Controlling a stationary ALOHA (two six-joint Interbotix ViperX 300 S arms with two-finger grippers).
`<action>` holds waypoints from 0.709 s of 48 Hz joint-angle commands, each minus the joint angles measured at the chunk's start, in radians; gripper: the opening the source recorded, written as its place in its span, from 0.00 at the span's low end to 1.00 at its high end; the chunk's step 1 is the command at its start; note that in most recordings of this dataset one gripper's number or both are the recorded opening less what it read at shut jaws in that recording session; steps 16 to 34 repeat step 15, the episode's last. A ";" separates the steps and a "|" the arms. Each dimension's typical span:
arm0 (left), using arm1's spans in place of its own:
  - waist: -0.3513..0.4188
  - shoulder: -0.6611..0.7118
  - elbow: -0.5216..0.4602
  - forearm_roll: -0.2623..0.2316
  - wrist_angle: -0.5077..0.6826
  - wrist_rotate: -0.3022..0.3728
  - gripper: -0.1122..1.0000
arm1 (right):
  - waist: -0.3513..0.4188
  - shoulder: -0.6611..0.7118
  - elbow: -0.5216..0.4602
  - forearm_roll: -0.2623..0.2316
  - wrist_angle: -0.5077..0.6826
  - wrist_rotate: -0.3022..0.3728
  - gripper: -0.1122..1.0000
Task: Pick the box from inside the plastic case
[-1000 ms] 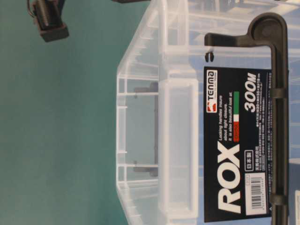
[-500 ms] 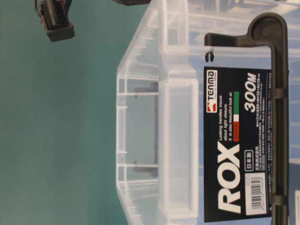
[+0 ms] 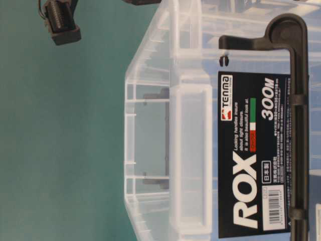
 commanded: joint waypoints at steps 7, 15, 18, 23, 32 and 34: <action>0.002 0.006 -0.025 0.002 -0.006 0.000 0.05 | 0.005 0.012 -0.009 0.003 -0.008 -0.006 0.87; 0.002 0.006 -0.025 0.002 -0.005 0.000 0.05 | 0.006 0.009 -0.009 -0.002 -0.049 -0.003 0.96; 0.002 0.006 -0.025 0.002 -0.005 0.000 0.05 | 0.006 0.009 -0.009 -0.002 -0.049 -0.003 0.96; 0.002 0.006 -0.025 0.002 -0.005 0.000 0.05 | 0.006 0.009 -0.009 -0.002 -0.049 -0.003 0.96; 0.002 0.006 -0.025 0.002 -0.005 0.000 0.05 | 0.006 0.009 -0.009 -0.002 -0.049 -0.003 0.96; 0.002 0.006 -0.025 0.002 -0.005 0.000 0.05 | 0.006 0.009 -0.009 -0.002 -0.049 -0.003 0.96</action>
